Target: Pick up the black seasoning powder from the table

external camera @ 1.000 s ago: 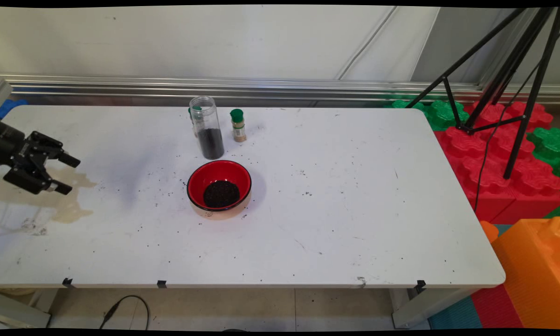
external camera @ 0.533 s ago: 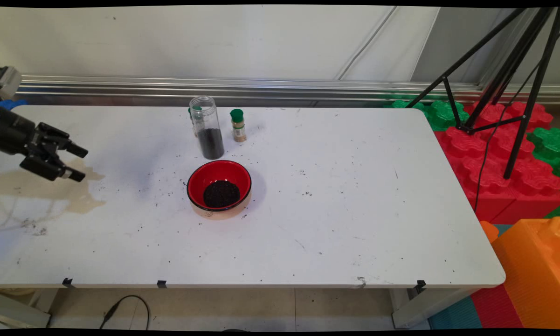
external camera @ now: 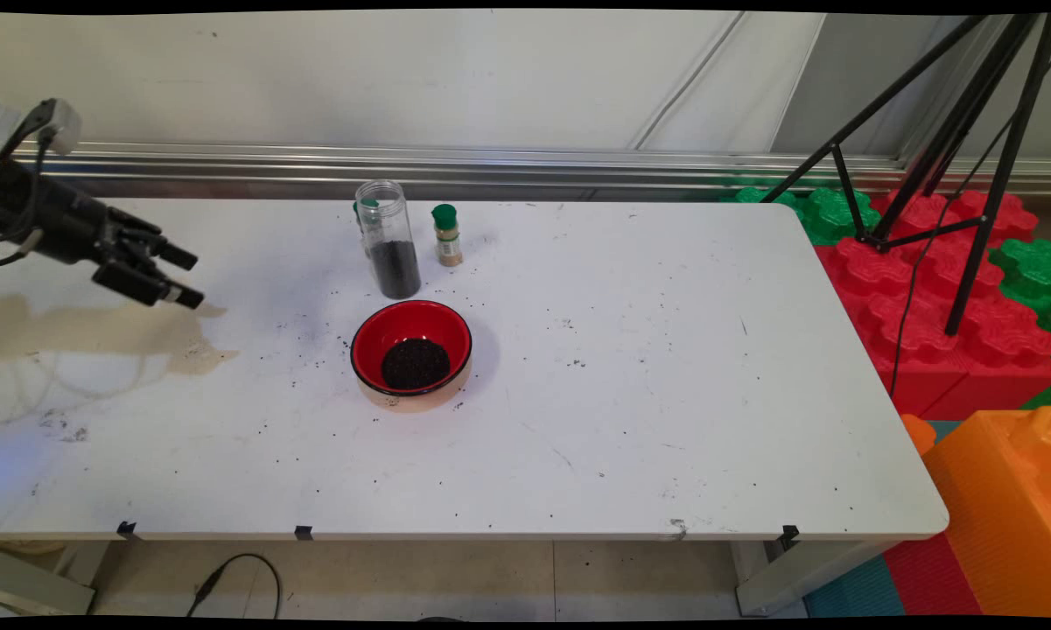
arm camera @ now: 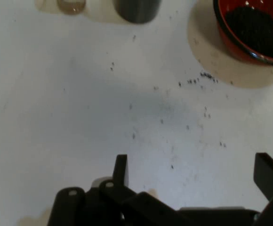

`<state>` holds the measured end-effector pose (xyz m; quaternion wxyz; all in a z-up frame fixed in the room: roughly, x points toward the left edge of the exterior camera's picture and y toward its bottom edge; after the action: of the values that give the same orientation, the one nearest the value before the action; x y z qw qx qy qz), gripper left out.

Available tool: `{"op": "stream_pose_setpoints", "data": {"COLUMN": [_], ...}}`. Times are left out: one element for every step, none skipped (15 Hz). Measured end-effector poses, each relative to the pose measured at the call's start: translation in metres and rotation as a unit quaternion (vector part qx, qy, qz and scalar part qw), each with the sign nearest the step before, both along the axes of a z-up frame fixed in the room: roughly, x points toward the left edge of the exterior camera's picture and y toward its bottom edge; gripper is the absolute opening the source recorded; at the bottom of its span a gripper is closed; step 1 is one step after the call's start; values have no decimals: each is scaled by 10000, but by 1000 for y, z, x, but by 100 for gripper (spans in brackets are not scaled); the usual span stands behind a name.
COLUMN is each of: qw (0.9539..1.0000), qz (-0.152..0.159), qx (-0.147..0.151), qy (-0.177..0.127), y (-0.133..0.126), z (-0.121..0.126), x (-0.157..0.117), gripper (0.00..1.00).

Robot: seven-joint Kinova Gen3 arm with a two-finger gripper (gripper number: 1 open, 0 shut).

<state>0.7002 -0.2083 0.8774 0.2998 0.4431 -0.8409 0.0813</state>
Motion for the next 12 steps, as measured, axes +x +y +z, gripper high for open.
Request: {"op": "stream_pose_setpoints", "data": {"qw": [10000, 10000, 9999, 9999, 9998, 9997, 9995, 9993, 9992, 9990, 9988, 9986], "qz": [27, 70, 97, 133, 154, 179, 200, 209, 210, 203, 189, 172], "qx": [-18, -46, -65, -96, -121, -161, -215, -274, -327, -365, -425, -472], "qy": [8, 21, 31, 46, 56, 68, 89, 112, 129, 139, 153, 158], "y": [-3, -8, -12, -17, -21, -27, -34, -40, -46, -50, -55, -58], "z": [0, 0, 0, 0, 0, 0, 0, 0, -1, -1, -2, -3], "x": [-2, -6, -8, -11, -14, -17, -21, -25, -28, -31, -34, -36], "gripper": [100, 100, 100, 100, 100, 100, 100, 100, 100, 100, 100, 100]}}
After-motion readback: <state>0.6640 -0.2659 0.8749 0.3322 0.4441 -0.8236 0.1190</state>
